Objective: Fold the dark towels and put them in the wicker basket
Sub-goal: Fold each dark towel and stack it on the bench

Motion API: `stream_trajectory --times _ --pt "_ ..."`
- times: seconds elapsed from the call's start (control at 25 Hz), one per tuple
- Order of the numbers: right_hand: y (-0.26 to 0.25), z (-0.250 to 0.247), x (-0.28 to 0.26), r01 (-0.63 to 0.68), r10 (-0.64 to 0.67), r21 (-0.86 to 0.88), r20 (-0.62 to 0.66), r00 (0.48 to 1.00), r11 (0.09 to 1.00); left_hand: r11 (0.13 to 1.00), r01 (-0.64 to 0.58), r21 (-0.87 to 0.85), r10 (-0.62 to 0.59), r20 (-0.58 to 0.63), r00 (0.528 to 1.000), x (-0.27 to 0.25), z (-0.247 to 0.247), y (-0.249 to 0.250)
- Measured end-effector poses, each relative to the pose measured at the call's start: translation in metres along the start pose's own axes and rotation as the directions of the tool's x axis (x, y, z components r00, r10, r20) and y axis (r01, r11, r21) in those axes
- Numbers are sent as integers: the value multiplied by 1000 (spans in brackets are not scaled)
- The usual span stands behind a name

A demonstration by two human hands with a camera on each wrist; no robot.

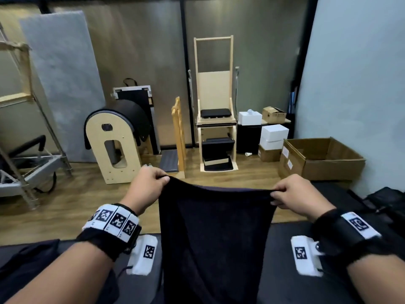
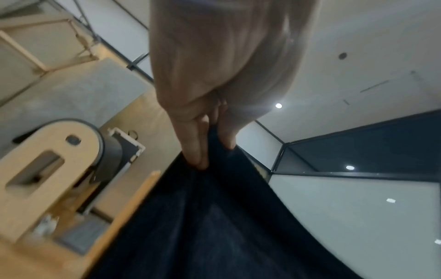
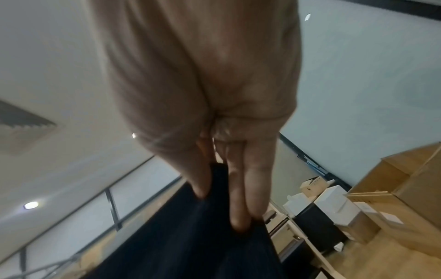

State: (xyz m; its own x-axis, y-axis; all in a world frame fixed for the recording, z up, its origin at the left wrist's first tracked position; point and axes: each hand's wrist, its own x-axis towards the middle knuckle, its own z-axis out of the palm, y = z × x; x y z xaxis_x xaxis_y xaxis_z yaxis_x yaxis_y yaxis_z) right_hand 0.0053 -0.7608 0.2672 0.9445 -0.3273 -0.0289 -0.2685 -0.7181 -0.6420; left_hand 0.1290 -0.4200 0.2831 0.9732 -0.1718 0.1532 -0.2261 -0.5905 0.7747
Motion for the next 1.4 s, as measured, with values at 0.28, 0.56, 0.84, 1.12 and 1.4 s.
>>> stream_trajectory --times 0.28,0.56,0.84,1.12,1.4 --pt "-124 -73 42 383 -294 -46 -728 620 923 822 -509 256 568 -443 694 82 -106 100" --pt "-50 -33 -23 313 -369 -203 -615 697 928 720 -636 276 694 -286 661 -3 -60 8" --pt "97 77 -119 87 -138 -237 -207 969 968 884 -450 124 461 -79 884 -139 63 -118" --pt "168 118 -214 -26 56 -230 124 991 973 946 -66 316 24 134 991 -267 113 -161" --pt "182 96 -257 -135 221 -209 477 851 969 918 60 393 -262 487 833 -312 101 -127"
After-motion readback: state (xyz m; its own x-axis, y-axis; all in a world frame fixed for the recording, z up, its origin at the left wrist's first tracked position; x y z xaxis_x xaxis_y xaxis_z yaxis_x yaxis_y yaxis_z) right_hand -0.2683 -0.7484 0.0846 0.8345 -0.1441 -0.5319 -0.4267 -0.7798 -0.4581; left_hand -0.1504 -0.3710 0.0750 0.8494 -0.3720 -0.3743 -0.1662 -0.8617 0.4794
